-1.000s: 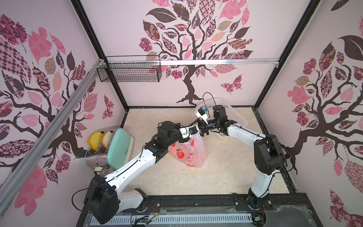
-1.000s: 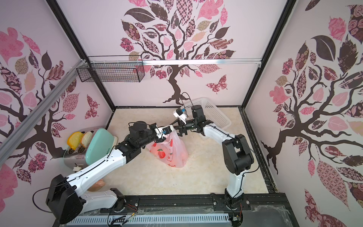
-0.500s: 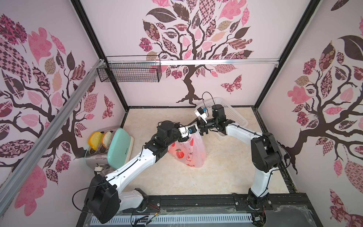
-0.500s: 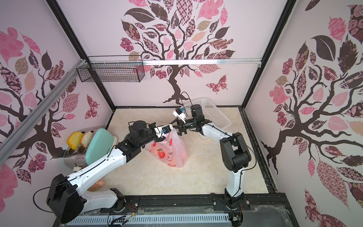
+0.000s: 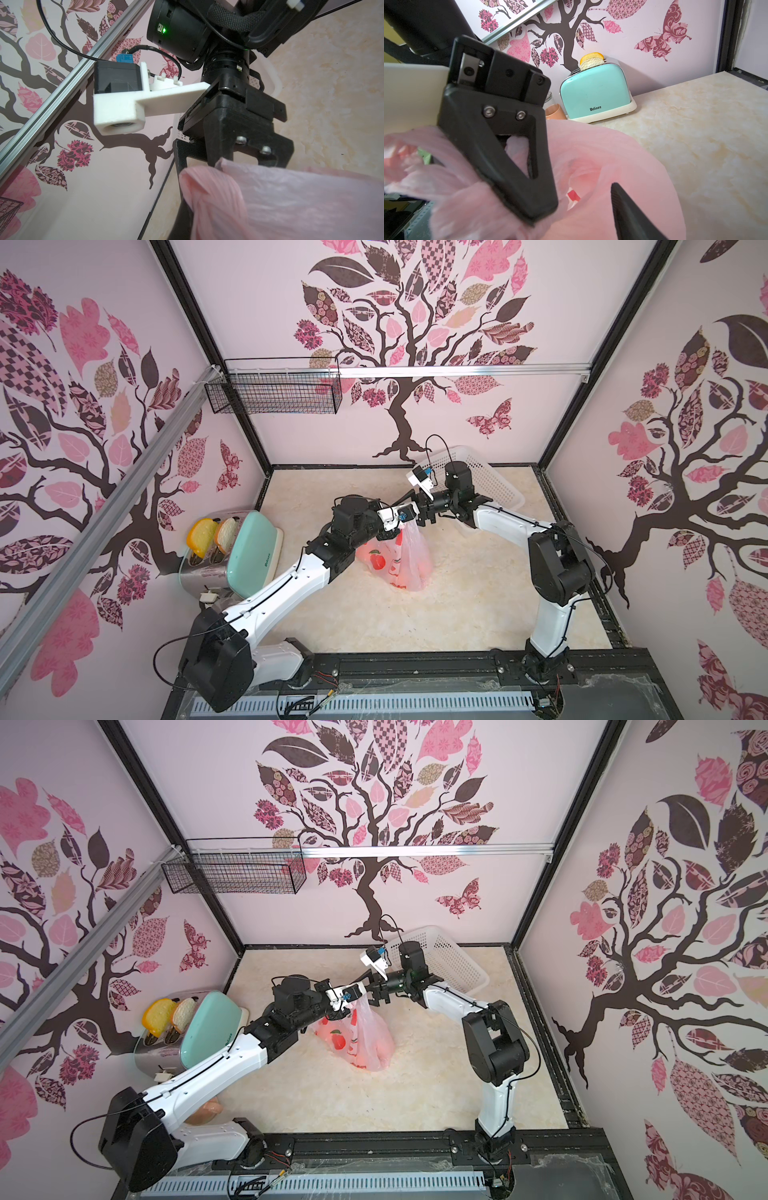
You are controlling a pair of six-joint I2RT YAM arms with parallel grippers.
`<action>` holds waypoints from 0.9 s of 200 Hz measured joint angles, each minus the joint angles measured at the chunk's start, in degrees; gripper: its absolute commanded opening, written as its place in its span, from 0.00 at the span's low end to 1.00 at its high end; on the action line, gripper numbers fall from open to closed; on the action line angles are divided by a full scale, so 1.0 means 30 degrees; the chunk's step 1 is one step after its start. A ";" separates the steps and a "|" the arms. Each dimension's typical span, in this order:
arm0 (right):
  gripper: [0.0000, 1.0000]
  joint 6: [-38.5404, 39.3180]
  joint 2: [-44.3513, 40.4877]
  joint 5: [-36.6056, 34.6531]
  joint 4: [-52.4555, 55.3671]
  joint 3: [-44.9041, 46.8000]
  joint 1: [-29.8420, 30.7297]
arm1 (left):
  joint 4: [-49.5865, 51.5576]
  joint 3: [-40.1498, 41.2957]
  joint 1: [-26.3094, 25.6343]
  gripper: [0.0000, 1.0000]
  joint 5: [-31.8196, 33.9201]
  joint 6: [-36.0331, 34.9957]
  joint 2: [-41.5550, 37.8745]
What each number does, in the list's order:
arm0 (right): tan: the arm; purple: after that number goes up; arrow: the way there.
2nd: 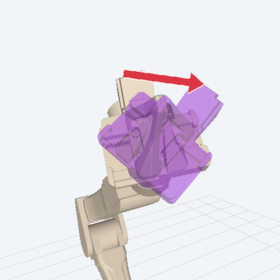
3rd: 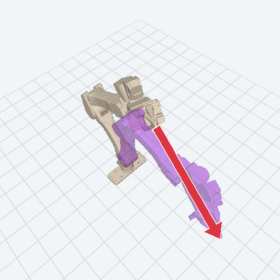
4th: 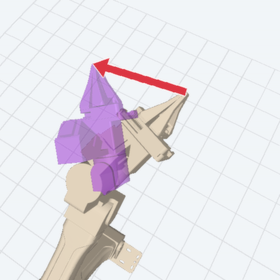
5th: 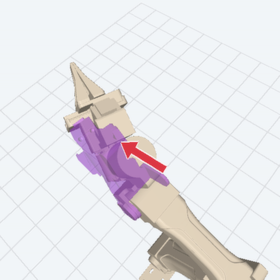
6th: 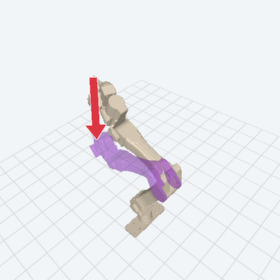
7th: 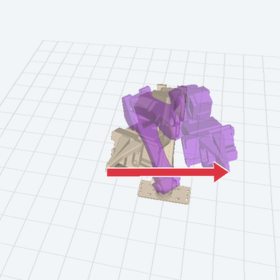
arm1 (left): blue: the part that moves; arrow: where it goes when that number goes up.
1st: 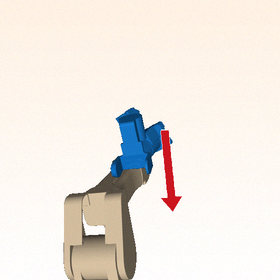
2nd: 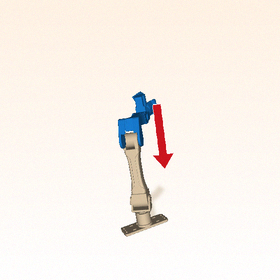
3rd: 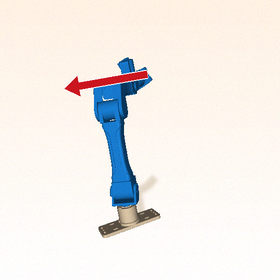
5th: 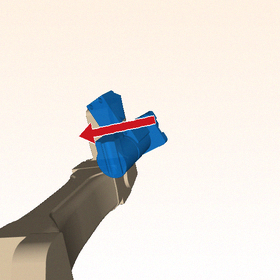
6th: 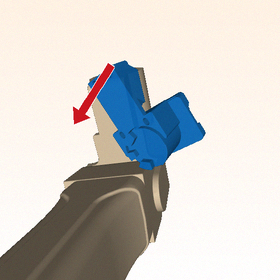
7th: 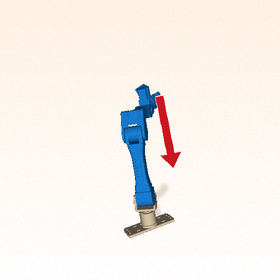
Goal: Place the oranges into plastic bags & tie knots
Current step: Tie the plastic bag at the center of the board.
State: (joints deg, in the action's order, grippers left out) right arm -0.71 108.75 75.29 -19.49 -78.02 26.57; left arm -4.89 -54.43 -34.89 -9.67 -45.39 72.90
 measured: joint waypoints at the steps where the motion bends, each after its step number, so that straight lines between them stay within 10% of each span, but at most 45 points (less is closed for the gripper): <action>1: 0.56 -0.0007 0.0007 0.0000 -0.0058 0.0000 0.0007 | -0.0007 -0.0007 0.0000 0.00 0.0000 0.0000 0.0000; 109: 0.08 0.0357 0.0036 -0.1158 0.0896 0.0000 0.0219 | 0.0029 -0.0102 0.0284 0.00 0.0095 0.0138 0.0000; 180: 0.00 0.1341 -0.0692 -0.3206 0.2856 0.0000 -0.0036 | 0.0270 -0.0102 0.0284 0.00 0.0102 0.0197 0.0000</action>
State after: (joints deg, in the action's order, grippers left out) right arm 3.31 106.67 65.67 -10.92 -78.02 26.46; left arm -4.08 -54.74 -34.04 -9.37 -44.80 72.90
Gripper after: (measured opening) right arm 0.047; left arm 0.041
